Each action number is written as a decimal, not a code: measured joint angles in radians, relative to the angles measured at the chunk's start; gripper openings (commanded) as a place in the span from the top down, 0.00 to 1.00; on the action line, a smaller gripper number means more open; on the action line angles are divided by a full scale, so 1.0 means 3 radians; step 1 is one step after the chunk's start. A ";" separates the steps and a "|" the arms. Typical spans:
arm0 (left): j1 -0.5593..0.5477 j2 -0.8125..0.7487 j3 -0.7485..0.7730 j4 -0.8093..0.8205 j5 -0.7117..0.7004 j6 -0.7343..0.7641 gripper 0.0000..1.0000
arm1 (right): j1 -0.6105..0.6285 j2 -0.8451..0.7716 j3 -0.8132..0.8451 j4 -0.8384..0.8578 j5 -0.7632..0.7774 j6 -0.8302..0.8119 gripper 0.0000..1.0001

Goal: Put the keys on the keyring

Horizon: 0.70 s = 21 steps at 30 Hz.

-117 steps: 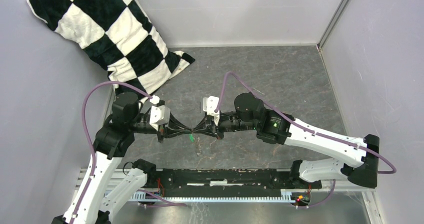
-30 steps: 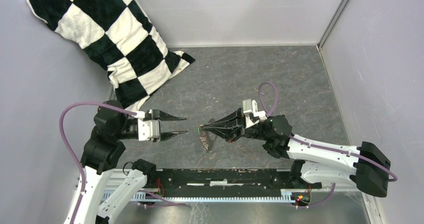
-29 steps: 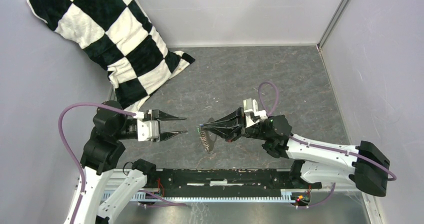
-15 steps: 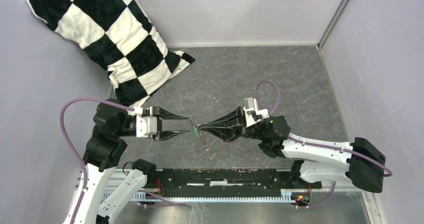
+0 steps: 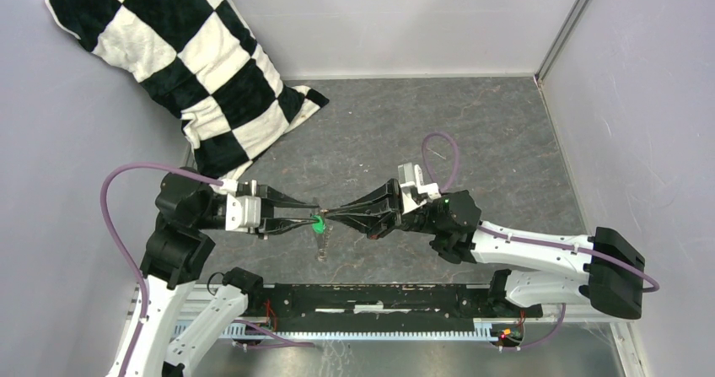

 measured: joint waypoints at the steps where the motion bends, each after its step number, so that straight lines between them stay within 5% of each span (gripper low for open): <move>1: 0.0000 -0.0006 0.0000 0.0000 -0.0001 -0.0003 0.68 | 0.0005 0.0000 0.0005 -0.0033 0.0015 -0.0022 0.99; 13: 0.0000 -0.0155 -0.0020 -0.0092 -0.0175 0.0175 0.87 | 0.0020 0.0000 0.0005 -0.0169 0.0088 -0.0065 0.99; 21: 0.0000 -0.0285 -0.0107 -0.0206 -0.0206 0.0435 0.91 | 0.0020 0.0001 0.0005 -0.0169 0.0088 -0.0032 0.99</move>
